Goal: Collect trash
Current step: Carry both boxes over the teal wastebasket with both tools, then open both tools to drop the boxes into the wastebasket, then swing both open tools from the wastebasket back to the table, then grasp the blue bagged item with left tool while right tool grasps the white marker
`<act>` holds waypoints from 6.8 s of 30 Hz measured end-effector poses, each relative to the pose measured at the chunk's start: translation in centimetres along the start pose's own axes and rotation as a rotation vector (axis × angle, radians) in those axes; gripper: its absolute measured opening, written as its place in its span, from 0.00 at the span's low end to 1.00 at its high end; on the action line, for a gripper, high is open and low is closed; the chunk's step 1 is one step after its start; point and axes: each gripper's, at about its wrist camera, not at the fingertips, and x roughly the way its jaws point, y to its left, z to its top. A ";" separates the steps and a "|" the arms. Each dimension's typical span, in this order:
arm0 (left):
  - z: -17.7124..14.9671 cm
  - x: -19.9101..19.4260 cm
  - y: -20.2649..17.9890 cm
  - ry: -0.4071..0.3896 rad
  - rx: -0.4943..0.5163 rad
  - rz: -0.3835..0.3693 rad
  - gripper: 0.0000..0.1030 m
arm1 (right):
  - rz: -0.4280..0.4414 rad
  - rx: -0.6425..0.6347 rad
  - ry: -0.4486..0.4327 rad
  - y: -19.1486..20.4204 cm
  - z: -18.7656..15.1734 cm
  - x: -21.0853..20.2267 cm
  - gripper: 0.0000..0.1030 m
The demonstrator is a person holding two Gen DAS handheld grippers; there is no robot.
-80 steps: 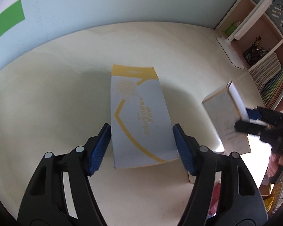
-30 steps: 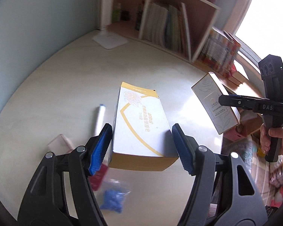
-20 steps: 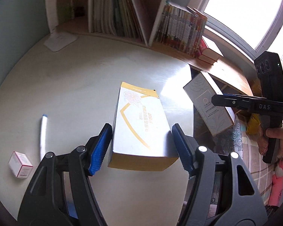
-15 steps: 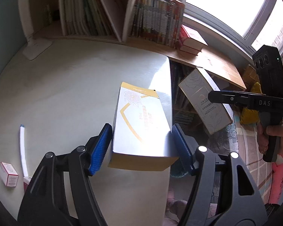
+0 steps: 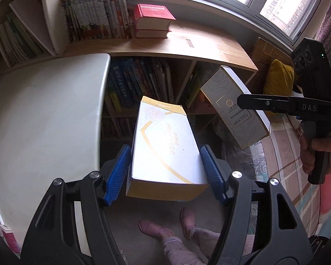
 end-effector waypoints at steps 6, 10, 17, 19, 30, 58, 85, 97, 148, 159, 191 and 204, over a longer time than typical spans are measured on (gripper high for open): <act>-0.1 4.0 -4.4 0.083 0.042 -0.031 0.61 | -0.019 0.083 0.017 -5.5 -3.2 -1.8 0.51; -1.0 6.4 -6.8 0.137 0.056 -0.048 0.61 | -0.027 0.135 0.039 -8.4 -5.5 -1.9 0.51; -3.2 10.8 -8.8 0.230 0.060 -0.060 0.61 | -0.030 0.196 0.094 -12.1 -8.9 -0.2 0.51; -3.9 11.9 -8.9 0.249 0.058 -0.061 0.61 | -0.030 0.215 0.107 -13.0 -9.7 0.6 0.51; -7.3 19.3 -8.2 0.360 0.010 -0.060 0.61 | -0.025 0.311 0.173 -18.1 -13.8 6.7 0.51; -13.1 32.7 -6.0 0.507 0.022 -0.085 0.61 | -0.053 0.536 0.223 -28.0 -20.2 18.4 0.51; -14.2 31.1 -5.8 0.518 -0.010 -0.075 0.68 | -0.072 0.578 0.217 -28.1 -21.3 15.8 0.70; -12.0 22.3 -6.6 0.415 0.013 -0.028 0.79 | -0.031 0.499 0.182 -22.8 -18.8 9.2 0.82; -24.6 -17.8 17.4 -0.094 -0.709 0.495 0.93 | 0.330 -0.655 0.397 26.5 -1.8 16.5 0.85; -27.0 -17.6 22.1 -0.089 -0.744 0.455 0.93 | 0.325 -0.822 0.450 35.9 -0.7 23.9 0.85; -24.5 -11.7 26.3 -0.026 -0.836 0.595 0.93 | 0.588 -1.932 0.633 49.8 -6.6 42.3 0.86; -25.6 -12.4 25.8 -0.035 -0.813 0.567 0.65 | 0.576 -1.947 0.681 47.8 -7.0 42.1 0.39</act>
